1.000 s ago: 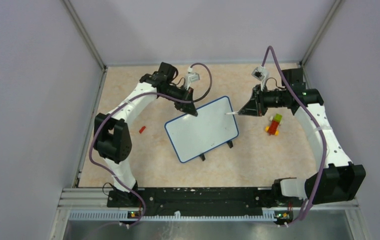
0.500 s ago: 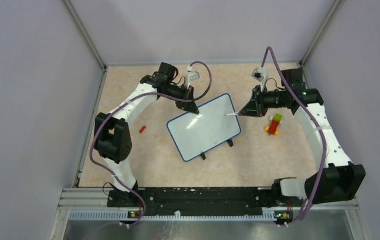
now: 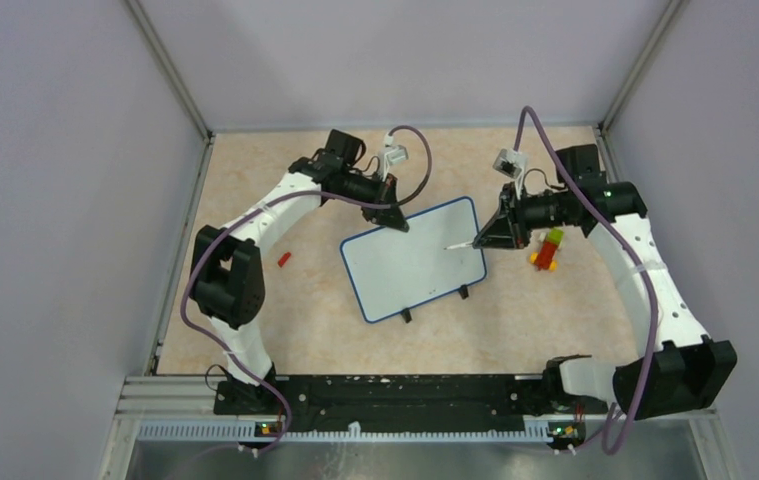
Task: Write a sentence on the whiteboard
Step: Adjust the whiteboard at the center of the board, then hold the whiteboard on the whiteboard stand.
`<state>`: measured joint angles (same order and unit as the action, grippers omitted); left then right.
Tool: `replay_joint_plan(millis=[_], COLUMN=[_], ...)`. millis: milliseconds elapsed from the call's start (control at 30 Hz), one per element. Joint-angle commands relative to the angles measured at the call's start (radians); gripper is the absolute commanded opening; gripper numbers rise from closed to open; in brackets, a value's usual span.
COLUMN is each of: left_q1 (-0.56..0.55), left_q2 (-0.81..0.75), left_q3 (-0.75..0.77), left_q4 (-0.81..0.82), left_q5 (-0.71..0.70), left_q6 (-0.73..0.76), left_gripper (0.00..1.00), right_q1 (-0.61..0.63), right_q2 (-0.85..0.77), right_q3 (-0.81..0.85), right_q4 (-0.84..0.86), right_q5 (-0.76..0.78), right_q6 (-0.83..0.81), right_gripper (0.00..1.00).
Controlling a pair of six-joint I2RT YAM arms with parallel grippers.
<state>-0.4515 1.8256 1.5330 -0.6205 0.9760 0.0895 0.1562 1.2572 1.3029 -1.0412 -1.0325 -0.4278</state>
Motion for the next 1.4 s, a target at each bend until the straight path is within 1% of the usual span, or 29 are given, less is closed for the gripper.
replay_joint_plan(millis=[0, 133, 167, 233, 267, 300, 433, 500, 600, 733, 933, 1100, 1233, 1367], left_q1=[-0.062, -0.072, -0.072, -0.065, -0.055, -0.041, 0.063, 0.109, 0.17, 0.237, 0.254, 0.255, 0.255, 0.254], left_q2=[0.02, 0.021, 0.021, 0.017, 0.011, 0.005, -0.041, -0.063, -0.095, -0.147, -0.186, -0.209, -0.213, -0.218], left_q3=[-0.044, -0.047, -0.04, -0.006, 0.01, 0.024, 0.043, 0.043, 0.021, -0.036, -0.084, -0.129, -0.162, -0.171], left_q4=[-0.023, -0.033, -0.052, -0.104, -0.129, -0.151, -0.204, -0.254, -0.316, -0.326, -0.364, -0.371, -0.356, -0.339], left_q5=[0.016, 0.014, 0.012, -0.011, -0.015, -0.008, 0.019, 0.031, 0.055, 0.087, 0.115, 0.127, 0.145, 0.153], left_q6=[-0.047, -0.047, -0.036, 0.011, 0.029, 0.039, 0.073, 0.115, 0.162, 0.185, 0.227, 0.242, 0.232, 0.213], left_gripper=[0.0, 0.0, 0.01, 0.2, 0.27, 0.32, 0.41, 0.44, 0.46, 0.47, 0.47, 0.46, 0.37, 0.23], right_q1=[0.054, 0.118, 0.132, 0.164, 0.181, 0.204, 0.308, 0.364, 0.417, 0.485, 0.653, 0.708, 0.756, 0.789], right_q2=[-0.055, -0.074, -0.081, -0.088, -0.089, -0.089, -0.074, -0.063, -0.033, 0.005, 0.055, 0.082, 0.089, 0.106], right_q3=[0.009, -0.014, -0.022, -0.028, -0.03, -0.032, -0.027, -0.024, -0.008, 0.033, 0.069, 0.086, 0.086, 0.079], right_q4=[0.002, 0.045, 0.064, 0.102, 0.122, 0.145, 0.216, 0.254, 0.295, 0.341, 0.402, 0.427, 0.457, 0.495], right_q5=[0.009, 0.043, 0.057, 0.091, 0.112, 0.127, 0.216, 0.283, 0.343, 0.448, 0.67, 0.708, 0.757, 0.812], right_q6=[-0.056, -0.041, -0.032, -0.011, 0.003, 0.018, 0.062, 0.081, 0.11, 0.126, 0.115, 0.115, 0.092, 0.082], right_gripper=[0.0, 0.0, 0.0, 0.0, 0.0, 0.0, 0.0, 0.0, 0.0, 0.0, 0.0, 0.0, 0.0, 0.0])
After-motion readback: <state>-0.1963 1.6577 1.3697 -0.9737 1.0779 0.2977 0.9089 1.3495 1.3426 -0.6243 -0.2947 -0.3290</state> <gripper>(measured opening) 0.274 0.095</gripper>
